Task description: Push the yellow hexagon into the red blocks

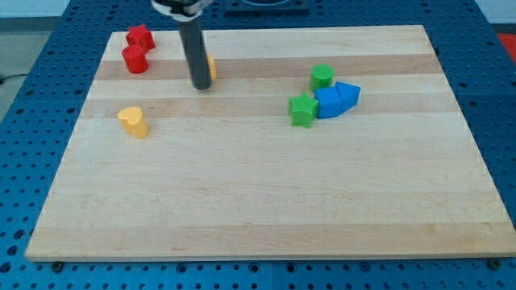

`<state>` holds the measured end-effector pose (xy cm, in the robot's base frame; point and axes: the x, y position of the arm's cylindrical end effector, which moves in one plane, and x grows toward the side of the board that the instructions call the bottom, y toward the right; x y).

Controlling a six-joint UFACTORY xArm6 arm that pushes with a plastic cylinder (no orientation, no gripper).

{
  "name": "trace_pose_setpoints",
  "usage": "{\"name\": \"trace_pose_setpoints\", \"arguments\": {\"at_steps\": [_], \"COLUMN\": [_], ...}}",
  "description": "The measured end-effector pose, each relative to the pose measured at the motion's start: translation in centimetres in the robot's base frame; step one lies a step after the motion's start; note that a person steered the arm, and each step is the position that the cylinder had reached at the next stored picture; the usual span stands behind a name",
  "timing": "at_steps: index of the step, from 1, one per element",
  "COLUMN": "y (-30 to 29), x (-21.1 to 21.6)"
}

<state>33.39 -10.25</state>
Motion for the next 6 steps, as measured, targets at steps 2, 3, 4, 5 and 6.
{"name": "trace_pose_setpoints", "arguments": {"at_steps": [2,3,4,5,6], "y": [-2.2,3.1,2.8,-6.4,-2.6], "x": [-3.8,-5.4,-7.6,-8.1,-5.0]}}
